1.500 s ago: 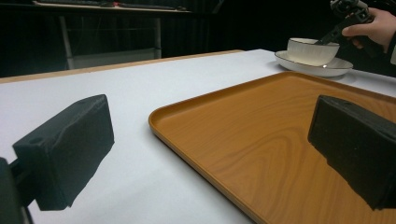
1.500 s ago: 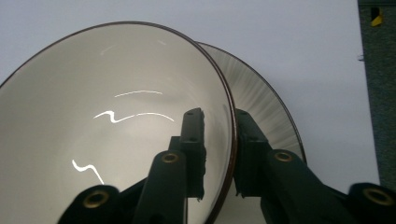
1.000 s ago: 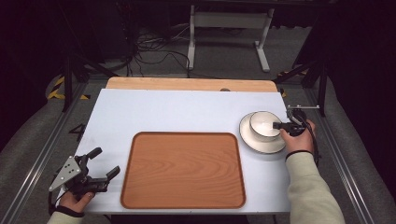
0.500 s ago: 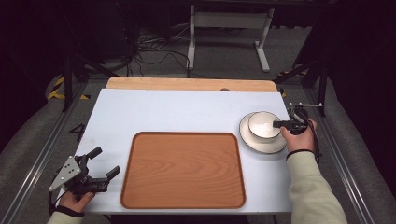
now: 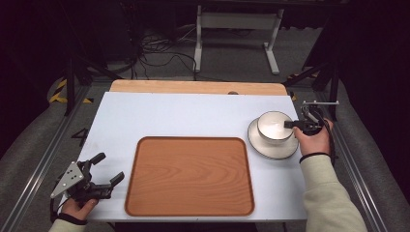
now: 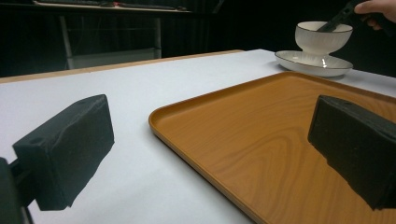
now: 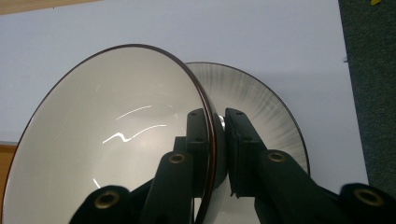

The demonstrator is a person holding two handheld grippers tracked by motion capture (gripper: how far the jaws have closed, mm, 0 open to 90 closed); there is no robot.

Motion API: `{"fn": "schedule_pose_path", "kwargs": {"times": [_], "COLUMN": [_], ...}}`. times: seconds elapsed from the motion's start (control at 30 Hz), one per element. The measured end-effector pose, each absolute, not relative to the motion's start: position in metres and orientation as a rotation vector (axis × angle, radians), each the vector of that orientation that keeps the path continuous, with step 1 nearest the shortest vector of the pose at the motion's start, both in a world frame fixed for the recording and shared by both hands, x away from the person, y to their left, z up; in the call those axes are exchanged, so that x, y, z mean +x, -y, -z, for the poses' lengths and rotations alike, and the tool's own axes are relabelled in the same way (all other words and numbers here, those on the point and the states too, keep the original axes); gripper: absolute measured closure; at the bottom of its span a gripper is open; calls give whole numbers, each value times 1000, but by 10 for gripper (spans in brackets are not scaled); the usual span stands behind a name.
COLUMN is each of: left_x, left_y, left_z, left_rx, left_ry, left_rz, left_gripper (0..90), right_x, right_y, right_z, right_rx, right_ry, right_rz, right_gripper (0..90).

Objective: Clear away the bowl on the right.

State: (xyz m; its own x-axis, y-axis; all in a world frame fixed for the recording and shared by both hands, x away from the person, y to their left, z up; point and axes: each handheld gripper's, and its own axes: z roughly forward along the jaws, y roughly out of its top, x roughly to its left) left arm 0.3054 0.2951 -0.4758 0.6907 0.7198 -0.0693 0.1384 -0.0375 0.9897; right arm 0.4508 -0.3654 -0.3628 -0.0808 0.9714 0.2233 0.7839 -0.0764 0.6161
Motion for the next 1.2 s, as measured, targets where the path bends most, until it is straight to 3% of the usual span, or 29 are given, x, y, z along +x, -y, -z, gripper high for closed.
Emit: {"fn": "schedule_pose_path", "kwargs": {"times": [0.73,1.2], "left_x": [305,305], "left_y": [-295,-295], "left_z": [476,476], "left_rx": [1564,1564], "left_ry": [-726,-726], "left_rz": [-542,-542], "left_gripper": [8,8], "right_x": [431,423], "right_y": [354,318], "right_z": [322,312], "right_rx": [1874,1821], "right_ry": [-1901,-2004], "right_rz": [-980,-1011], "right_gripper": [804,803]}}
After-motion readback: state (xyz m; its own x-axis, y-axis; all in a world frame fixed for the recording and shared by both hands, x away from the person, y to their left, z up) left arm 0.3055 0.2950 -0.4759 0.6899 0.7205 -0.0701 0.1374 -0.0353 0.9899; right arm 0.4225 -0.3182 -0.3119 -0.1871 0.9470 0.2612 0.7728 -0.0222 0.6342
